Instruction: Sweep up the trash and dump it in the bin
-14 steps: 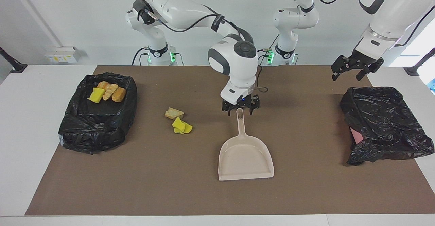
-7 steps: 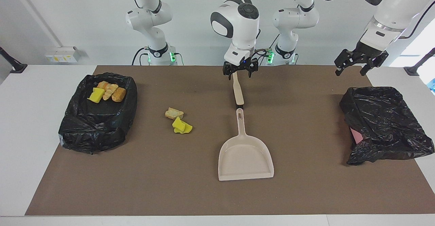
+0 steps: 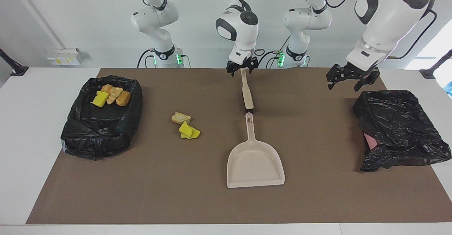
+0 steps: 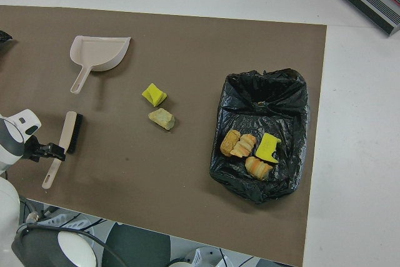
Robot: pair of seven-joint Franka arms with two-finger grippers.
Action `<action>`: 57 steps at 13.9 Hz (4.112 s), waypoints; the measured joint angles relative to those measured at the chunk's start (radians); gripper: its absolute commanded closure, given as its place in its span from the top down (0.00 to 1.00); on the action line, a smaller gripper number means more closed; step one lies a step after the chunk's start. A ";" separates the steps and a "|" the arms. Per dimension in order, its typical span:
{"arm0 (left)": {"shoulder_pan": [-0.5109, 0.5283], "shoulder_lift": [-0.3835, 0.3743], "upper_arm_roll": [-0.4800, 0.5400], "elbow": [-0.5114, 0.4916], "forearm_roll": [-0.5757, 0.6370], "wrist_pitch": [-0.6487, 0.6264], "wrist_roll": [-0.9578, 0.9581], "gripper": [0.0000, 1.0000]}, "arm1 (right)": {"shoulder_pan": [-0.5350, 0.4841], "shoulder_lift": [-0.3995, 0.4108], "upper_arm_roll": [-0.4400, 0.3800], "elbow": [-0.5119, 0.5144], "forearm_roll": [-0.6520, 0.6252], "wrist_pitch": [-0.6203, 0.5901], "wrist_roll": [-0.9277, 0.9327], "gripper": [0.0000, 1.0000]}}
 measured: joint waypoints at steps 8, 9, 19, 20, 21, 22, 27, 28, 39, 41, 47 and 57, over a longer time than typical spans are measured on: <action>-0.184 0.240 -0.005 -0.003 -0.001 0.248 -0.085 1.00 | 0.020 0.009 0.000 -0.020 0.003 0.046 0.000 0.00; -0.198 0.253 -0.005 -0.003 -0.001 0.263 -0.098 1.00 | 0.020 0.009 -0.001 -0.020 0.003 0.046 0.000 0.00; -0.290 0.275 -0.006 -0.003 -0.037 0.321 -0.253 1.00 | -0.054 -0.029 -0.016 0.025 0.002 -0.107 -0.062 0.00; -0.307 0.289 -0.006 -0.003 -0.040 0.339 -0.279 1.00 | -0.095 -0.064 -0.016 0.032 0.002 -0.178 -0.109 0.00; -0.325 0.305 -0.006 -0.003 -0.041 0.355 -0.308 1.00 | -0.141 -0.109 -0.018 0.037 0.002 -0.255 -0.163 0.00; -0.346 0.321 -0.006 -0.003 -0.041 0.368 -0.341 1.00 | -0.191 -0.157 -0.019 0.038 0.002 -0.326 -0.213 0.00; -0.421 0.404 -0.005 0.003 -0.041 0.438 -0.445 1.00 | -0.544 -0.323 -0.029 0.032 -0.009 -0.484 -0.529 0.00; -0.422 0.412 -0.005 0.009 -0.038 0.439 -0.446 0.81 | -0.614 -0.329 -0.031 0.030 -0.030 -0.479 -0.568 0.00; -0.397 0.404 0.019 0.056 0.003 0.402 -0.321 0.00 | -0.703 -0.240 -0.013 -0.181 -0.102 -0.194 -0.592 0.00; -0.369 0.369 0.023 0.057 0.003 0.326 -0.167 0.00 | -0.671 -0.207 -0.012 -0.189 -0.100 -0.159 -0.539 0.00; -0.319 0.230 0.025 -0.103 0.004 0.264 0.335 0.00 | -0.575 -0.183 -0.013 -0.148 -0.100 -0.121 -0.325 0.00; -0.496 0.046 0.000 -0.362 0.167 0.376 0.656 0.00 | -0.673 -0.275 -0.021 -0.267 -0.185 -0.138 -0.341 0.00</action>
